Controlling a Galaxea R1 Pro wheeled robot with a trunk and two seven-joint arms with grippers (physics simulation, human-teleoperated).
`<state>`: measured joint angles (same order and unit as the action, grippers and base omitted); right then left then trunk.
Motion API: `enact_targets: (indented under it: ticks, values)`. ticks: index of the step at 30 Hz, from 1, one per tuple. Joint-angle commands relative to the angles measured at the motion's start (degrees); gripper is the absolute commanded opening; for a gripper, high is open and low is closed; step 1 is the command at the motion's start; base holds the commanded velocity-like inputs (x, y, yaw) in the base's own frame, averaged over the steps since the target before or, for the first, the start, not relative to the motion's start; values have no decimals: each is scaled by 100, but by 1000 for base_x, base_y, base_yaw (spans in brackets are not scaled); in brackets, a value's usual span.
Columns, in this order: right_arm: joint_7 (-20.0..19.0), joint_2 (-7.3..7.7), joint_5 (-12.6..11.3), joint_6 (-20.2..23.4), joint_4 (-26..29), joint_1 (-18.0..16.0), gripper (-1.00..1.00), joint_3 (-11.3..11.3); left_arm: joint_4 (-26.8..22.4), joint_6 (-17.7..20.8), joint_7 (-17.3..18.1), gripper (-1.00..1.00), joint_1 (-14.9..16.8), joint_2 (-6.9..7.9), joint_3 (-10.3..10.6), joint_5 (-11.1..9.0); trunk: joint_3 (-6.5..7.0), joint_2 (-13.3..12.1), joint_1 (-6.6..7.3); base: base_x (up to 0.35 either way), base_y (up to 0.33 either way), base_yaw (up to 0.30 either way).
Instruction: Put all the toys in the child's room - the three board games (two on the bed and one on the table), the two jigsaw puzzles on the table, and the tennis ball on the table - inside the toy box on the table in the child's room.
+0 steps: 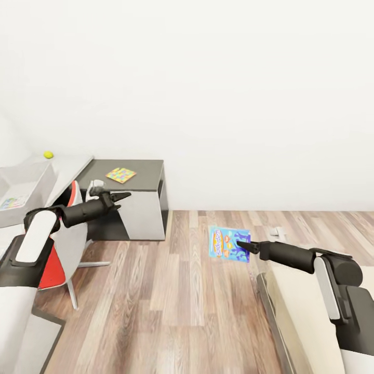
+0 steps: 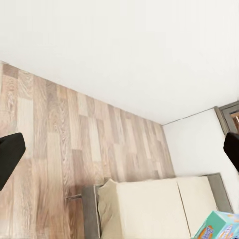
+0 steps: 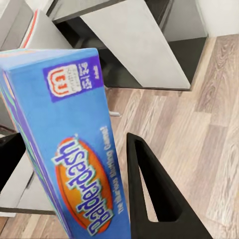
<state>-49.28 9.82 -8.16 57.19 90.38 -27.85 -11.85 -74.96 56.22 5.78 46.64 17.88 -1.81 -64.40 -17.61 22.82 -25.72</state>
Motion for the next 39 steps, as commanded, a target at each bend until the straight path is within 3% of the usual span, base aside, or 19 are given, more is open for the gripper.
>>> enact_targets:
  ticks: [1,5,10,22,31,39]
  values:
    - [-1,3,-63,49,3,-6,-100,-7,12,49,57,100,19,27,-47,53,-10,10,-7,348,0,0]
    - [-11,11,-140,52,11,-7,-100,-16,41,119,44,100,56,166,-169,58,-10,10,-7,348,0,0]
    - [-29,11,-214,24,5,-1,-100,-34,49,134,35,100,66,216,-192,77,-10,10,-7,348,0,0]
    - [-33,64,-306,-333,-23,122,-100,-442,102,144,21,100,376,196,-192,109,-10,10,-7,348,0,0]
    - [-22,107,-362,154,143,120,-100,-589,365,152,27,100,716,183,-162,98,-2,10,-7,348,0,0]
    - [-15,113,-365,281,174,82,-100,-713,465,153,31,100,836,180,-155,91,6,10,-7,348,0,82]
